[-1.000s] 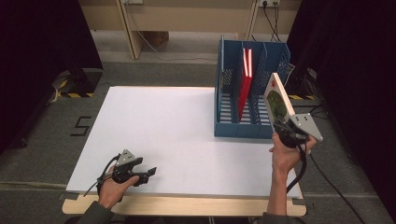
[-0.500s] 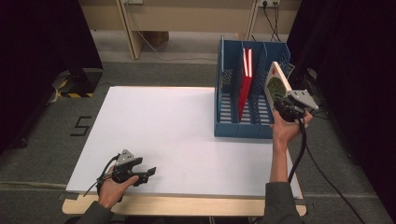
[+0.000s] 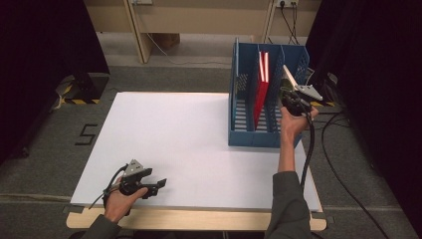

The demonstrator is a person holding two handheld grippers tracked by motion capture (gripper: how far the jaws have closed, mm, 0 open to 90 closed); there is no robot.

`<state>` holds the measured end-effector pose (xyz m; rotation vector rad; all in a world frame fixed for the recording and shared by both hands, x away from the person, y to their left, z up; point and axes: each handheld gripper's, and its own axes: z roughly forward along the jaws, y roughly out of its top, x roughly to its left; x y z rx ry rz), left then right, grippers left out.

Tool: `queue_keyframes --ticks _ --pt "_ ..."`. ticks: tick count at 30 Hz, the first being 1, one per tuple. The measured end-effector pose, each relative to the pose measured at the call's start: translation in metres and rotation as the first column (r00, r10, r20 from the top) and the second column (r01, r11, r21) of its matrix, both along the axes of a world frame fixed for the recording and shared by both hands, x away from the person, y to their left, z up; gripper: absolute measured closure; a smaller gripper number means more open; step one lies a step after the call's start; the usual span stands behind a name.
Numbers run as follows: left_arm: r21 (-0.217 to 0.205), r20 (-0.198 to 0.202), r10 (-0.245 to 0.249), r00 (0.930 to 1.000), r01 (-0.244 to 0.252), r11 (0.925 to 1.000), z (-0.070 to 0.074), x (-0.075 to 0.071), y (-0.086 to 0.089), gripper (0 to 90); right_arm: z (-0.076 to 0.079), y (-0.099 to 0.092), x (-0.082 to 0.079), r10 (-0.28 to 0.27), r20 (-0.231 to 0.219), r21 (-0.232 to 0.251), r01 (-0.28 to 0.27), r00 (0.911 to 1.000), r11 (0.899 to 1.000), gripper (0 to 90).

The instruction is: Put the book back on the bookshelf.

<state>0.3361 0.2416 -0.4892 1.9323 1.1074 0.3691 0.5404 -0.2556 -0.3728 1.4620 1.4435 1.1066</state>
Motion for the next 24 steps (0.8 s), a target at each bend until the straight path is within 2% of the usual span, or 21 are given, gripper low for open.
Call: queue_keyframes --ticks 7,10,14,24 --pt "-0.002 0.0 0.003 1.0 -0.003 1.0 0.0 0.0 0.0 25.7 -0.007 0.004 0.017 -0.006 -0.043 -0.012 0.005 0.9991 1.0 76.0" --pt "-0.003 0.001 0.003 1.0 -0.003 1.0 0.0 -0.001 0.0 25.7 -0.009 0.005 0.022 -0.011 -0.058 -0.002 0.011 0.9982 1.0 76.0" --pt "-0.007 0.0 0.001 1.0 -0.001 1.0 0.0 -0.001 0.0 25.8 -0.012 0.008 0.026 -0.005 -0.09 -0.032 0.002 0.9959 0.999 75.9" --pt "-0.013 -0.002 -0.001 1.0 0.001 0.9999 0.0 -0.002 0.0 25.8 -0.016 0.007 0.033 -0.012 -0.147 -0.005 0.011 0.989 1.0 75.7"
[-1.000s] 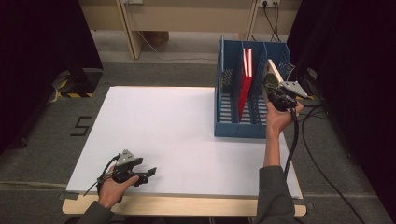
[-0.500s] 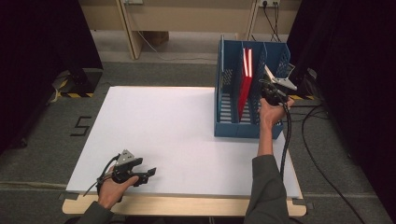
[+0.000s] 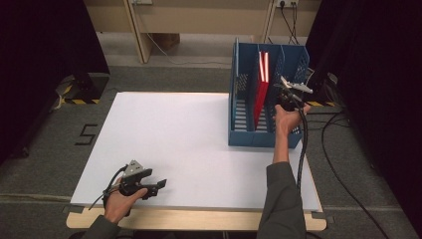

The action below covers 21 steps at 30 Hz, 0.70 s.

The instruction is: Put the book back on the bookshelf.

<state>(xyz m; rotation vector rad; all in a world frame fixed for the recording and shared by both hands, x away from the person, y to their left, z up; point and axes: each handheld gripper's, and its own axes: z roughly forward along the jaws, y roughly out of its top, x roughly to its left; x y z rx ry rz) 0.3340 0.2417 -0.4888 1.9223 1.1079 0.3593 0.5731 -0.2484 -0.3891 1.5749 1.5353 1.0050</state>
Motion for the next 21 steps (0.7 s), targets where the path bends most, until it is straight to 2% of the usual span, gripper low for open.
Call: queue_keyframes --ticks 3,6,7,13,19,21 --pt "0.002 0.004 -0.001 1.0 0.001 1.0 0.0006 -0.0007 -0.0006 25.8 -0.0015 -0.001 0.0006 0.005 -0.019 -0.001 -0.005 0.9998 1.0 75.6" --pt "0.001 0.007 0.0 1.0 0.0 1.0 0.001 -0.0012 -0.0008 25.9 -0.003 -0.0007 0.0 0.001 -0.018 0.003 -0.001 0.9998 1.0 75.6" --pt "0.001 0.007 0.0 1.0 0.0 1.0 0.001 -0.0012 -0.0008 25.9 -0.0032 -0.0001 0.0002 0.003 -0.032 -0.009 -0.003 0.9995 1.0 75.6" --pt "0.001 0.006 -0.002 1.0 0.002 1.0 0.0011 -0.001 -0.0006 25.9 -0.0072 -0.0003 0.0017 0.005 -0.074 -0.008 -0.006 0.9972 1.0 75.0" --pt "0.005 0.005 -0.004 1.0 0.004 1.0 0.0009 -0.0009 -0.0016 25.9 -0.0052 -0.0029 -0.001 0.024 -0.094 -0.01 -0.025 0.9953 1.0 72.6" --pt "0.006 0.005 -0.005 1.0 0.005 1.0 0.0006 -0.0012 -0.0022 25.9 -0.0061 -0.0047 -0.0024 0.035 -0.119 -0.015 -0.037 0.9922 0.999 72.3"
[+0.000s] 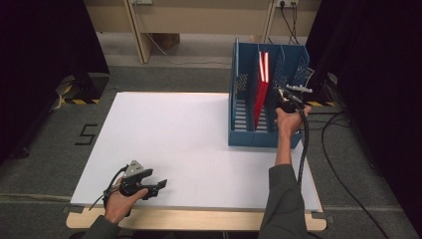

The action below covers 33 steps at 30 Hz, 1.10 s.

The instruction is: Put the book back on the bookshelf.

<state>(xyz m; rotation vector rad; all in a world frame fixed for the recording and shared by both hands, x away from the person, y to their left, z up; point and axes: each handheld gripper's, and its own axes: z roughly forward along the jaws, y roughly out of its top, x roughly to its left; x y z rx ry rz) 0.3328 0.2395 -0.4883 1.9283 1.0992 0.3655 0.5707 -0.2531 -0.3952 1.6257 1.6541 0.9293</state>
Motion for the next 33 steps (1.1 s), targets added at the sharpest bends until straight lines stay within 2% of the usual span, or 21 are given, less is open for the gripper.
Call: queue_keyframes --ticks 4,7,13,18,21,23,26,29,33 --pt "0.002 0.001 -0.003 1.0 0.003 1.0 0.0 0.0 -0.001 25.9 -0.007 0.0 -0.003 0.006 -0.037 0.006 -0.006 0.9993 1.0 71.7" --pt "0.007 -0.004 -0.003 1.0 0.003 1.0 -0.001 0.0 -0.001 25.9 -0.009 -0.002 -0.005 0.014 -0.025 0.018 -0.014 0.9996 1.0 70.9" --pt "0.007 -0.002 0.001 1.0 -0.001 1.0 0.0 0.0 0.0 25.9 -0.002 -0.005 -0.012 0.055 -0.022 0.043 -0.054 0.9982 0.998 66.7" --pt "0.008 -0.001 0.002 1.0 -0.002 1.0 0.0 0.0 0.0 25.9 0.001 -0.002 -0.02 0.089 -0.061 0.01 -0.089 0.9942 0.996 63.7" --pt "0.008 -0.002 0.004 1.0 -0.004 1.0 -0.001 0.0 0.0 25.9 0.001 -0.004 -0.028 0.107 -0.057 0.006 -0.107 0.9926 0.994 63.8" --pt "0.008 -0.002 0.005 1.0 -0.005 1.0 -0.001 0.001 0.0 25.9 -0.001 -0.004 -0.034 0.136 -0.07 0.002 -0.136 0.9882 0.991 64.2" --pt "0.009 -0.002 0.007 1.0 -0.007 0.9999 -0.001 0.001 0.0 25.9 -0.002 -0.005 -0.042 0.163 -0.066 -0.02 -0.165 0.9844 0.986 66.2" --pt "0.01 -0.003 0.006 1.0 -0.006 0.9999 -0.001 0.001 0.0 25.9 -0.004 -0.008 -0.044 0.158 -0.055 -0.01 -0.159 0.986 0.987 67.5" --pt "0.008 -0.003 0.006 1.0 -0.006 1.0 -0.001 0.001 0.0 25.9 -0.004 -0.008 -0.036 0.141 -0.055 -0.019 -0.142 0.9885 0.99 69.0"
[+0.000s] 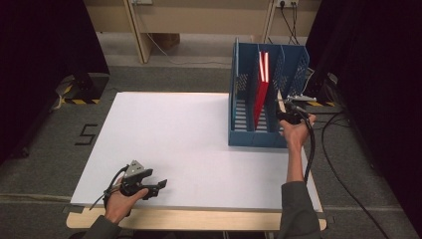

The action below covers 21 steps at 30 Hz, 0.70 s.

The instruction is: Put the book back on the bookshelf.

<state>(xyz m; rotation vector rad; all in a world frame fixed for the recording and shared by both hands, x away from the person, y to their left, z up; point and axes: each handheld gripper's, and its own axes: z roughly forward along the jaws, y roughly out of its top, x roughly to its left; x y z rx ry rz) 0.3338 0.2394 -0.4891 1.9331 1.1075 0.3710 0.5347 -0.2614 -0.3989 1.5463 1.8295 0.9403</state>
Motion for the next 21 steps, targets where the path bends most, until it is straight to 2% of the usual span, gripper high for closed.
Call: queue_keyframes --ticks 7,12,15,18,21 --pt "-0.001 0.003 0.001 1.0 -0.001 1.0 0.001 0.0 0.001 25.9 -0.001 0.003 0.011 -0.003 -0.002 0.02 0.003 1.0 1.0 67.6" --pt "0.0 0.006 0.001 1.0 -0.001 1.0 0.001 0.0 0.002 25.9 -0.002 0.004 0.011 -0.008 -0.001 0.025 0.008 1.0 1.0 66.9" --pt "0.004 0.006 0.006 1.0 -0.006 1.0 0.001 0.0 0.003 25.9 -0.001 0.003 0.009 0.003 -0.006 0.011 -0.003 1.0 1.0 63.3" --pt "0.005 0.008 0.008 0.9999 -0.008 1.0 0.001 0.0 0.003 25.9 0.001 0.0 0.005 -0.001 0.01 0.016 0.001 1.0 1.0 56.7" --pt "0.006 0.008 0.008 0.9999 -0.008 0.9999 0.001 0.0 0.003 25.9 0.001 -0.002 -0.003 0.006 0.025 0.053 -0.007 0.9997 0.999 52.5"
